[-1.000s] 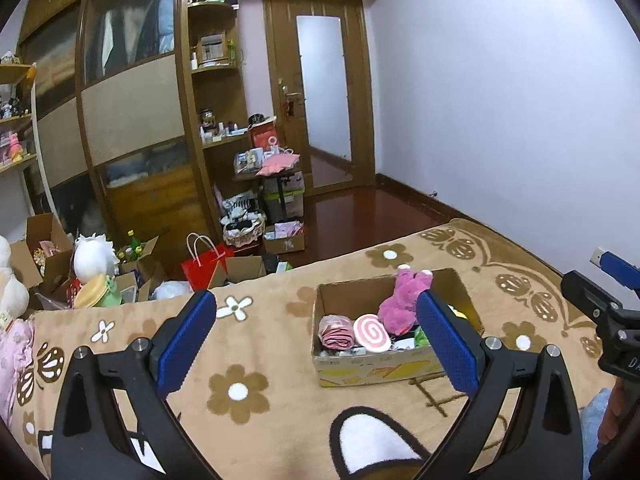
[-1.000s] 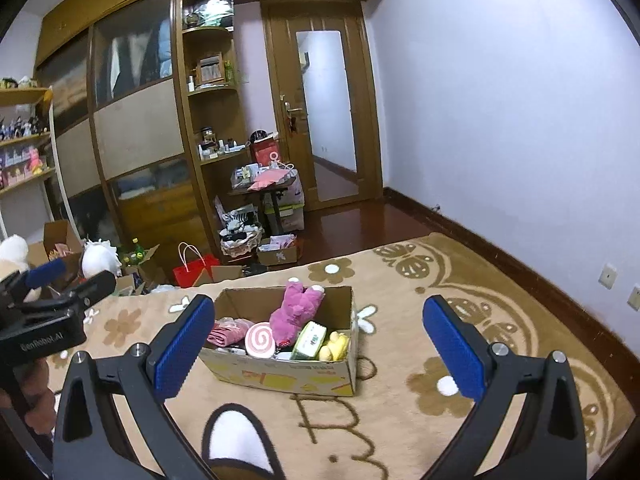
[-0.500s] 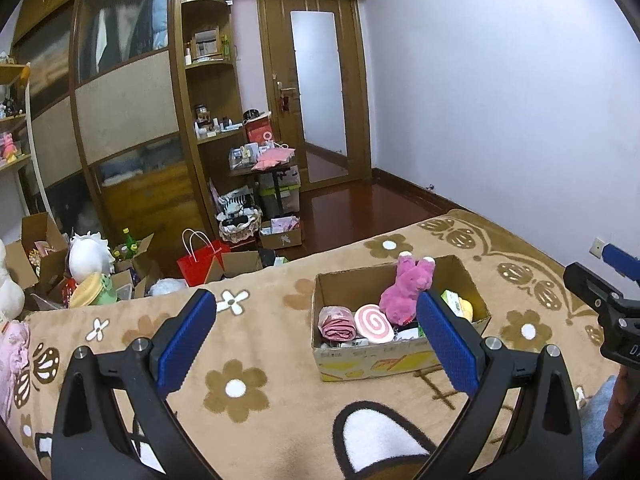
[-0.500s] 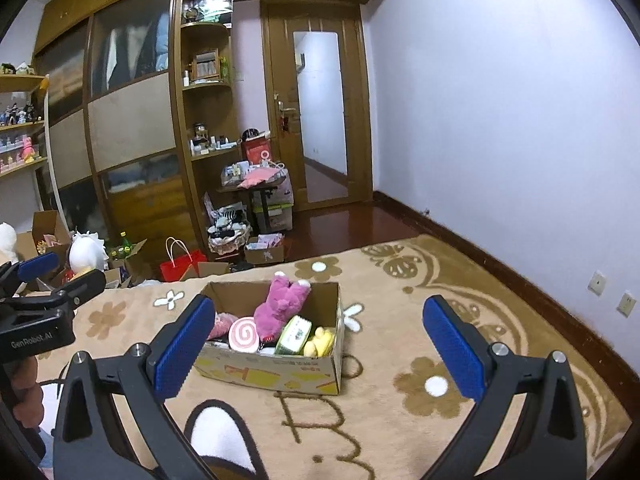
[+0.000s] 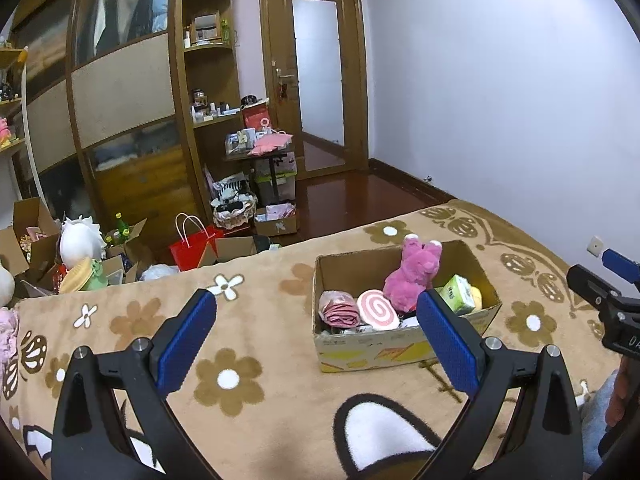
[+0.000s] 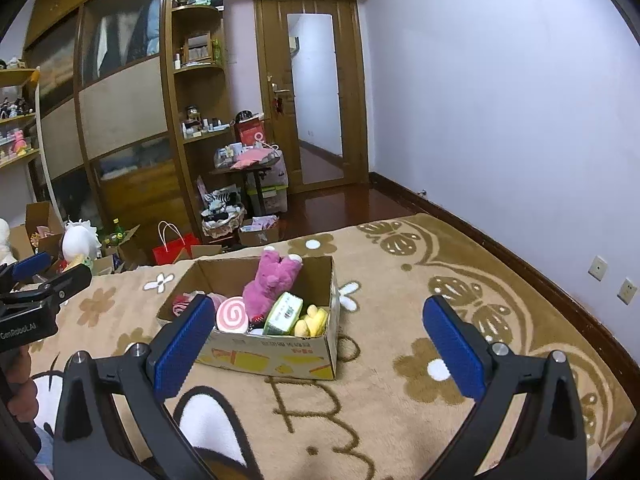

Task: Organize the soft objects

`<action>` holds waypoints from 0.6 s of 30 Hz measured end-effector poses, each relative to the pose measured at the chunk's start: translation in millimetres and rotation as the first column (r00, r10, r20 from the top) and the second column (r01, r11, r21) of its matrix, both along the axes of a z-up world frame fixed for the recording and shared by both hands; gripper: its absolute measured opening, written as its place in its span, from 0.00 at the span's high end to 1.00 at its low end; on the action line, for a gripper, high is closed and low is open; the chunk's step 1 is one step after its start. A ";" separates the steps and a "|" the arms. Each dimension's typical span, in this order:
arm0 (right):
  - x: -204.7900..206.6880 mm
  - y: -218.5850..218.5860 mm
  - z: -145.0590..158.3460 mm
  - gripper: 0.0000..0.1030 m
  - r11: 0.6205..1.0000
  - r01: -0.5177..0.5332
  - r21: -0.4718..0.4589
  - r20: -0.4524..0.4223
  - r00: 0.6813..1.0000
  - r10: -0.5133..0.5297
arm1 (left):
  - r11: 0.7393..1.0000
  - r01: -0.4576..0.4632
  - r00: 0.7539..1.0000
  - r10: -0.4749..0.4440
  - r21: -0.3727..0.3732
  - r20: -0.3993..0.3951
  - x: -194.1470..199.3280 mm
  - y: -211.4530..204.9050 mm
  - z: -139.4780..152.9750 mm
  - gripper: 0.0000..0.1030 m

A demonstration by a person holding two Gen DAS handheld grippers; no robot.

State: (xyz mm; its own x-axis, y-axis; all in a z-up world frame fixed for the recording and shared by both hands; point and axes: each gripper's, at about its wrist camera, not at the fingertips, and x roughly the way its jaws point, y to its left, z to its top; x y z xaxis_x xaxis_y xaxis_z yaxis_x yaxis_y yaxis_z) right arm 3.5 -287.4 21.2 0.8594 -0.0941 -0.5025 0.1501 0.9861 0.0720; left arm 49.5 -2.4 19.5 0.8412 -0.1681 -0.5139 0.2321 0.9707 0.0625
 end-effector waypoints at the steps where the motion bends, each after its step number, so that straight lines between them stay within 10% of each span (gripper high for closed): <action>1: 0.1 -0.5 -1.0 0.00 1.000 0.002 0.002 -0.002 1.000 -0.002 | 1.000 -0.004 1.000 0.004 0.002 0.000 0.3 0.2 -0.4 0.04; 18: 1.6 -4.9 -3.9 0.00 1.000 0.015 0.005 -0.005 1.000 -0.015 | 0.999 -0.007 1.000 0.008 0.033 -0.009 1.8 -3.7 -7.7 0.04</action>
